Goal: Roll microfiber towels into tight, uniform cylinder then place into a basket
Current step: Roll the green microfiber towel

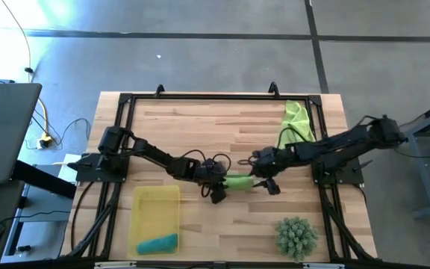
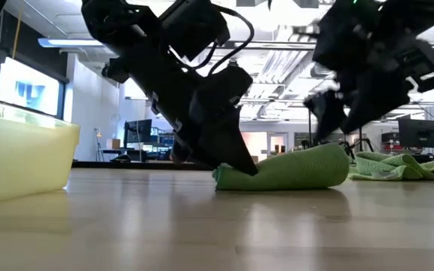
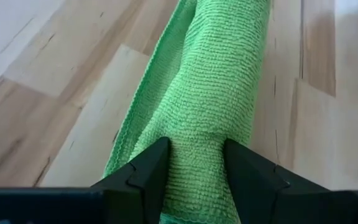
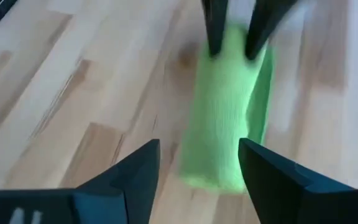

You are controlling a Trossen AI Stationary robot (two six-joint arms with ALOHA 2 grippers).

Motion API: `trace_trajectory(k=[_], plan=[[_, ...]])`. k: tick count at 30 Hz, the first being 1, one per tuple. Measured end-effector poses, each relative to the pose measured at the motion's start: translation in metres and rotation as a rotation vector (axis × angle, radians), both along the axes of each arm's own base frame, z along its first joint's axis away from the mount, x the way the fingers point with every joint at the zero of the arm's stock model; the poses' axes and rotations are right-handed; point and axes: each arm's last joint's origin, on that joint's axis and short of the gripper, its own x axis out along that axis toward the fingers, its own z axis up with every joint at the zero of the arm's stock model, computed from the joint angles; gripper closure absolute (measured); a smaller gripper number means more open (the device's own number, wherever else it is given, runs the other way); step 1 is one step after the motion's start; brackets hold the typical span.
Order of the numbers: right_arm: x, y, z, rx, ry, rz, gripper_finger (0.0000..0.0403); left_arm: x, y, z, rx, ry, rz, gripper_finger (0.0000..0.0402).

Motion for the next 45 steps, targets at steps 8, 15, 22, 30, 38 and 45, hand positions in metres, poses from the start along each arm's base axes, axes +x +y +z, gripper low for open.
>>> trace_trajectory(k=[8, 15, 22, 30, 38, 45], plan=[[-0.003, 0.042, 0.000, -0.285, -0.112, 0.152, 0.0191, 0.001, 0.004, 0.000, -0.047, -0.015, 0.053, 0.0257], [0.010, 0.049, -0.034, -0.455, -0.049, -0.012, 0.0190, 0.002, 0.004, 0.000, -0.058, -0.039, 0.068, 0.0257], [0.012, 0.047, -0.059, -0.426, 0.065, -0.124, 0.0190, 0.004, 0.003, 0.001, -0.056, -0.058, 0.069, 0.0257], [0.010, 0.044, -0.062, -0.263, 0.157, -0.242, 0.0216, 0.001, 0.004, 0.012, 0.066, -0.048, -0.064, 0.0248], [0.012, 0.039, -0.062, -0.187, 0.171, -0.318, 0.0303, -0.009, 0.003, 0.044, 0.327, -0.028, -0.227, 0.0247], [0.015, 0.034, -0.061, -0.106, 0.175, -0.373, 0.0357, -0.008, -0.016, 0.067, 0.435, -0.144, -0.319, 0.0247]])
